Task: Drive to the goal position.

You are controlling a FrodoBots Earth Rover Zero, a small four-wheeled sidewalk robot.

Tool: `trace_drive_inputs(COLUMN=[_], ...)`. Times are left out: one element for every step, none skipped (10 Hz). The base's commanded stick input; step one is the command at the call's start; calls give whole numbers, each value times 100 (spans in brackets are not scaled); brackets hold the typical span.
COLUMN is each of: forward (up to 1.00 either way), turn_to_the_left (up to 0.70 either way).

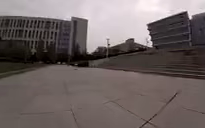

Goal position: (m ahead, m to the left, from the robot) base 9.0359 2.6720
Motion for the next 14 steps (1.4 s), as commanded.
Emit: trace_drive_inputs(forward=[100, 100, 100, 100, 100, 100, 100, 100, 100, 100, 100, 100, 100, 100], turn_to_the_left=[0, 0, 0, 0, 0, 0, 0, 0, 0, 0, 0, 0, 1, 22])
